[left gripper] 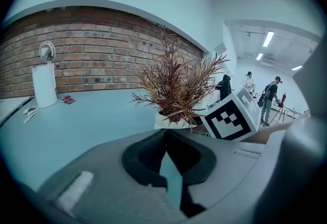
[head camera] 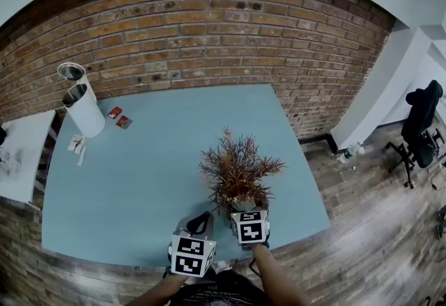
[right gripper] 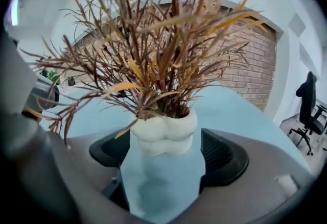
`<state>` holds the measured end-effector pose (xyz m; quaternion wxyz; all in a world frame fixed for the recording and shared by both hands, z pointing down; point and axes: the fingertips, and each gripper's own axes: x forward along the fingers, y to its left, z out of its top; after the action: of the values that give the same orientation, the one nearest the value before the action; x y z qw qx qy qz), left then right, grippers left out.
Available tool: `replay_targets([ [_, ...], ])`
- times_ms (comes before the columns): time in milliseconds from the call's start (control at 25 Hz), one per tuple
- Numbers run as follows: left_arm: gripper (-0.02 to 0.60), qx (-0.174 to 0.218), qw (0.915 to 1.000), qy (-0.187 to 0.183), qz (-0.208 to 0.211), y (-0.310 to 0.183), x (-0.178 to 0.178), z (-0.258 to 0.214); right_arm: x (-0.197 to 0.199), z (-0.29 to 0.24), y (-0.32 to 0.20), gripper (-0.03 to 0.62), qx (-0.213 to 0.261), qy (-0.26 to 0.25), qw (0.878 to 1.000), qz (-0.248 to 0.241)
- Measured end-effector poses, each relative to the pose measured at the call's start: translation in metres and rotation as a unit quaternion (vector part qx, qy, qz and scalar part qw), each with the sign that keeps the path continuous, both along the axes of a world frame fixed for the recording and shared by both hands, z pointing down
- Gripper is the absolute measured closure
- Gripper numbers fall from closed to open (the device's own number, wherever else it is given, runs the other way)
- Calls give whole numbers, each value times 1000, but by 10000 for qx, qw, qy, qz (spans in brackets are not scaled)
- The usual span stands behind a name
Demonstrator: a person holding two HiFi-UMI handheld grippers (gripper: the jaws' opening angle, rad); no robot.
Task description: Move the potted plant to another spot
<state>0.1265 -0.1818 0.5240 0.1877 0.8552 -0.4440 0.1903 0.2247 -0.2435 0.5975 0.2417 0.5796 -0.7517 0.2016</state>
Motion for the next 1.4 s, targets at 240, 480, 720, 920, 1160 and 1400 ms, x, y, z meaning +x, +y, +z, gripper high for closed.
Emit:
replay_targets([
  [240,580,58,9999,-11,99,12,-7,-4,2,-11,20,205,120,-77,9996,254],
  [480,580,72,9999,-22,152,28,-20,-5,-3,-21,42,293,305,-96,9984,456],
  [720,580,89,9999,11,134,44,-36,-4,-20,-45,61,359,547,-248,9968,535],
  [920,580,82,9999,50,58,54,-49,-5,-38,-56,77,388,621,-402,9959,527],
  [1160,581,120,9999,21,-43,64,-66,-8,-60,-69,89,411,746,-558,9946,446],
  [1400,580,145,9997,38,-179,71,-87,-10,-91,-82,98,419,846,-700,9937,232],
])
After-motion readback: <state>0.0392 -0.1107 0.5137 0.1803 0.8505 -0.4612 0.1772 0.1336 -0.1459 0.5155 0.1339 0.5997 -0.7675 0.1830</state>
